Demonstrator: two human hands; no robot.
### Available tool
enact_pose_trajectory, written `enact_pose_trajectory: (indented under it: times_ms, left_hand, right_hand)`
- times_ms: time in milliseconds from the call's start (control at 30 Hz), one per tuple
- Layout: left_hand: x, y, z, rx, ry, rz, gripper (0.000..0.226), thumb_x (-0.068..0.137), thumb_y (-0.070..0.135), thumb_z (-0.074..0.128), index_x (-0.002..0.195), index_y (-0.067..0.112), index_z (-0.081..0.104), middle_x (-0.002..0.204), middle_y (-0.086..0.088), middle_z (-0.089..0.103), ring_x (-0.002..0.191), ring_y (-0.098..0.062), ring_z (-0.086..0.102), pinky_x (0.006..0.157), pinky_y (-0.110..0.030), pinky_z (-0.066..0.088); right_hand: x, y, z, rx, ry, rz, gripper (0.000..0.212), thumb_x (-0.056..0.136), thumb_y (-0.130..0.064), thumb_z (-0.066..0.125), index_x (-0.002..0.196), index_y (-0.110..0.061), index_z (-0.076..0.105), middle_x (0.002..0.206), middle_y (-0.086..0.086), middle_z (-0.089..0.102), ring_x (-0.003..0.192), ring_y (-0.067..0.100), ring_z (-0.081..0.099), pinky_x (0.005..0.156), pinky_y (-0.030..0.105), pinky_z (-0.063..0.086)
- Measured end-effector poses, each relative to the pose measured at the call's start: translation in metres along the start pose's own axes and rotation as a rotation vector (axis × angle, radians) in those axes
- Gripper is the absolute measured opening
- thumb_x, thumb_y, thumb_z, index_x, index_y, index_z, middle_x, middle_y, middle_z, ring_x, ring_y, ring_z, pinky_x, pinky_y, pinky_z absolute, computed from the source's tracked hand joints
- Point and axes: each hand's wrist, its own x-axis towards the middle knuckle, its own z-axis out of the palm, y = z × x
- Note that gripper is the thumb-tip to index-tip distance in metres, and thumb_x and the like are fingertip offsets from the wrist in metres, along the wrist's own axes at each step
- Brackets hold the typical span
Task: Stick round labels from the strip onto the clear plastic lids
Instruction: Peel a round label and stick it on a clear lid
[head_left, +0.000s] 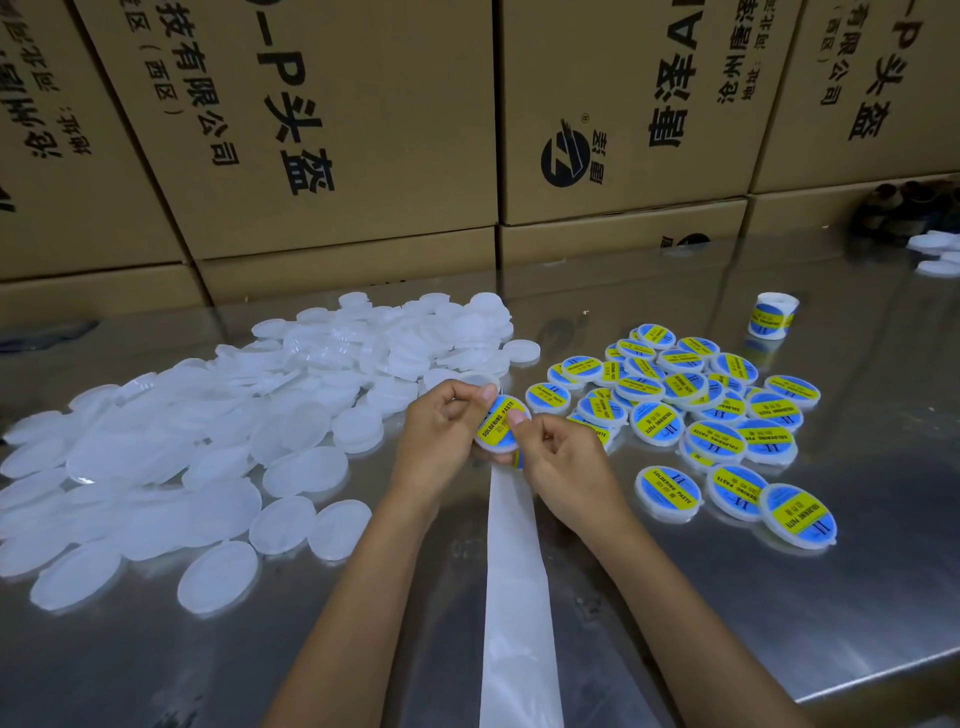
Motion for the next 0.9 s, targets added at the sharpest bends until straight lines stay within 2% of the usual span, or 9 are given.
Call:
enact_pose_trajectory:
  times_ms: [100,167,300,400,467,600,667,767,900]
  left_hand:
    - [-0.002,0.003,0.000,-0.088,-0.115,-0.058,0.013,0.097,0.010,0.064,0.107,0.002,0.065,0.097,-0.013,0.075,0.074,-0.025,0.075,0.066,-0.032,0.063]
    - [-0.004,0.004,0.001,-0.120,-0.195,-0.075,0.026,0.096,0.002,0.063,0.122,0.002,0.061,0.111,-0.013,0.071,0.082,-0.023,0.075,0.071,-0.028,0.062]
    - [-0.006,0.003,0.004,-0.090,-0.292,-0.043,0.049,0.090,-0.009,0.065,0.134,0.011,0.057,0.120,-0.012,0.070,0.097,-0.020,0.071,0.089,-0.035,0.060]
    - [-0.003,0.003,0.003,-0.069,-0.242,-0.007,0.049,0.088,-0.008,0.069,0.131,0.016,0.062,0.113,-0.012,0.074,0.085,-0.018,0.071,0.084,-0.031,0.060]
    - [-0.002,0.003,0.003,-0.083,-0.203,-0.005,0.043,0.092,-0.002,0.066,0.130,0.019,0.064,0.112,-0.009,0.075,0.075,-0.020,0.070,0.079,-0.028,0.060]
    - [0.003,0.000,0.005,-0.111,-0.114,-0.035,0.039,0.102,0.005,0.051,0.136,0.024,0.058,0.098,-0.004,0.076,0.073,-0.022,0.073,0.076,-0.030,0.061]
    - [0.005,0.001,0.005,-0.144,-0.065,-0.030,0.040,0.101,0.001,0.049,0.135,0.020,0.056,0.097,-0.004,0.077,0.076,-0.020,0.073,0.068,-0.028,0.060]
    - [0.005,0.002,0.002,-0.119,-0.017,-0.003,0.036,0.099,-0.003,0.048,0.128,0.014,0.061,0.100,-0.004,0.078,0.080,-0.020,0.072,0.066,-0.029,0.060]
    - [0.002,0.003,0.001,-0.082,0.048,-0.019,0.030,0.095,-0.003,0.052,0.114,0.012,0.069,0.093,-0.003,0.077,0.071,-0.016,0.070,0.060,-0.027,0.058]
  right_hand:
    - [0.001,0.000,-0.002,0.067,0.037,0.053,0.052,0.100,-0.034,0.054,0.065,0.003,0.047,0.057,0.009,0.043,0.056,0.018,0.037,0.057,0.031,0.031]
    - [0.002,0.000,-0.003,0.086,0.076,0.083,0.053,0.101,-0.035,0.052,0.069,0.007,0.049,0.057,0.010,0.046,0.055,0.017,0.039,0.056,0.030,0.033]
    - [0.004,0.003,-0.005,0.095,0.117,0.116,0.051,0.102,-0.037,0.050,0.072,0.004,0.055,0.051,0.002,0.050,0.048,0.011,0.043,0.052,0.024,0.035]
    - [0.005,0.002,-0.004,0.142,0.112,0.106,0.052,0.101,-0.036,0.052,0.074,0.008,0.052,0.053,0.006,0.047,0.049,0.014,0.040,0.052,0.025,0.034]
    - [0.005,0.001,-0.004,0.195,0.068,0.130,0.051,0.101,-0.035,0.054,0.073,0.008,0.052,0.047,0.004,0.047,0.042,0.011,0.039,0.045,0.019,0.032]
    - [0.006,-0.001,-0.007,0.349,-0.040,0.285,0.040,0.100,-0.036,0.055,0.071,-0.008,0.054,0.046,0.005,0.050,0.037,0.014,0.033,0.034,0.020,0.023]
    - [0.009,0.000,-0.011,0.393,0.018,0.339,0.038,0.100,-0.037,0.056,0.071,-0.012,0.053,0.046,0.003,0.049,0.037,0.014,0.031,0.035,0.020,0.022]
    - [0.012,0.003,-0.018,0.467,0.152,0.379,0.036,0.101,-0.037,0.053,0.075,-0.013,0.053,0.047,0.000,0.051,0.035,0.012,0.033,0.035,0.021,0.024]
    - [0.017,0.005,-0.026,0.633,0.279,0.438,0.032,0.104,-0.032,0.046,0.080,-0.012,0.054,0.046,-0.001,0.051,0.035,0.009,0.036,0.037,0.020,0.028]
